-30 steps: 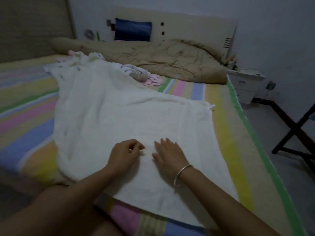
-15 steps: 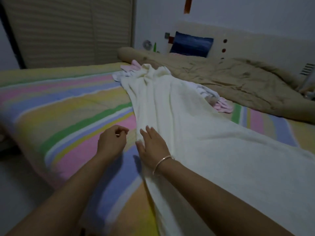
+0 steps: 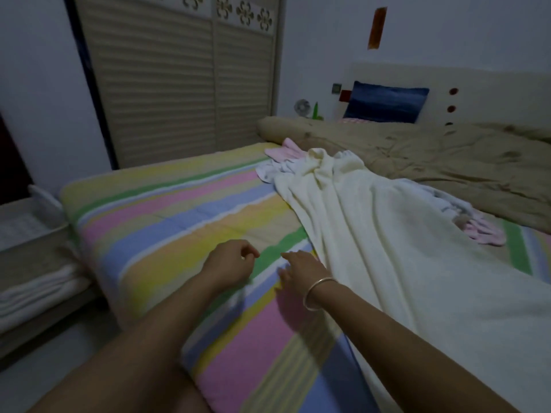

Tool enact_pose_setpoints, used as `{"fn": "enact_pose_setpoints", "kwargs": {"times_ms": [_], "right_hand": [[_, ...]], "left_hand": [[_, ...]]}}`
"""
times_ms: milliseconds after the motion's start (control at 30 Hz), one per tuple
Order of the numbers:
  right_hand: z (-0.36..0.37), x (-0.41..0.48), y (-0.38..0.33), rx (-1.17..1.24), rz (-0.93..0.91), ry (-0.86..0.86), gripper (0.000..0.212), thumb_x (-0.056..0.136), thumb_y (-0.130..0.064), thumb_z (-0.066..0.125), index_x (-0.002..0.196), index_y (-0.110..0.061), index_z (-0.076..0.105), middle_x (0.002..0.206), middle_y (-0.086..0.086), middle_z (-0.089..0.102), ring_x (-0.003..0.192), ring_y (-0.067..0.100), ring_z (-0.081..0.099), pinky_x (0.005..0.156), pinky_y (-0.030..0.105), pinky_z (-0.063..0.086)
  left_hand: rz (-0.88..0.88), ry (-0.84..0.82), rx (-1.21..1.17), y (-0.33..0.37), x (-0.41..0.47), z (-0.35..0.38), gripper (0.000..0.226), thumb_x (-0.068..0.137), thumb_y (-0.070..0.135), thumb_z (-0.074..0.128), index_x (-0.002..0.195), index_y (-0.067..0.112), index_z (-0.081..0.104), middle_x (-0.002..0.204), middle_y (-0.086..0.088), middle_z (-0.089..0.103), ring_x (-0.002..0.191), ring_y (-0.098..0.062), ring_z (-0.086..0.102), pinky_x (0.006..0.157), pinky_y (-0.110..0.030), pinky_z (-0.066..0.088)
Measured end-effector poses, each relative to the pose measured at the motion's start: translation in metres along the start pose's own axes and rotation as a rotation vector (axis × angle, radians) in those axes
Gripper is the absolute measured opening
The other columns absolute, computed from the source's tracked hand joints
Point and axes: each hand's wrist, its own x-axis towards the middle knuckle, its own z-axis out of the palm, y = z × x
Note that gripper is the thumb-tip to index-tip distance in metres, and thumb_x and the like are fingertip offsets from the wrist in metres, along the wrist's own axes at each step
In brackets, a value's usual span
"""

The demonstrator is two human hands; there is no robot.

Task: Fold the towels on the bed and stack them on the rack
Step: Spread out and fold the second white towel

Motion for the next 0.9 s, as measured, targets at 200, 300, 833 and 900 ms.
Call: {"fn": "enact_pose_setpoints", "kwargs": {"times_ms": [200,300,833,900], "right_hand": [[0.007,0.039,0.002,-0.048,0.015,0.049,0.051,0.096,-0.034,0.045,0.143,-0.015,0.037,0.151,0.013,0.033,0.140,0.025,0.027,0.114,0.032,0.021],[0.009,0.082,0.011,-0.169,0.046,0.038,0.049,0.098,-0.037,0.033,0.142,-0.016,0.038,0.155,0.015,0.025,0.146,0.028,0.012,0.119,0.039,0.008],[0.009,0.221,0.027,-0.153,0.551,-0.082,0.061,0.099,-0.045,0.020,0.150,-0.012,0.022,0.158,0.012,0.013,0.145,0.030,0.008,0.119,0.041,0.009],[-0.002,0.228,0.016,-0.224,0.487,-0.122,0.050,0.099,-0.035,0.027,0.147,-0.019,0.032,0.152,0.011,0.029,0.142,0.033,0.017,0.116,0.044,0.016]], "left_hand": [[0.020,-0.046,0.038,-0.025,0.022,-0.029,0.020,0.095,0.020,0.049,0.100,0.024,0.069,0.114,-0.002,0.066,0.098,-0.020,0.064,0.089,-0.036,0.051],[-0.008,-0.040,0.045,-0.055,0.050,-0.033,0.017,0.094,0.021,0.051,0.094,0.030,0.065,0.115,0.001,0.065,0.103,-0.018,0.061,0.089,-0.033,0.049],[-0.190,-0.169,-0.294,-0.146,0.150,-0.031,0.014,0.099,0.020,0.051,0.106,0.020,0.062,0.089,-0.005,0.069,0.078,-0.021,0.065,0.063,-0.027,0.047],[-0.262,-0.114,-0.431,-0.153,0.160,-0.025,0.015,0.099,0.016,0.051,0.103,0.013,0.065,0.083,-0.011,0.070,0.072,-0.024,0.063,0.064,-0.033,0.046]]}}
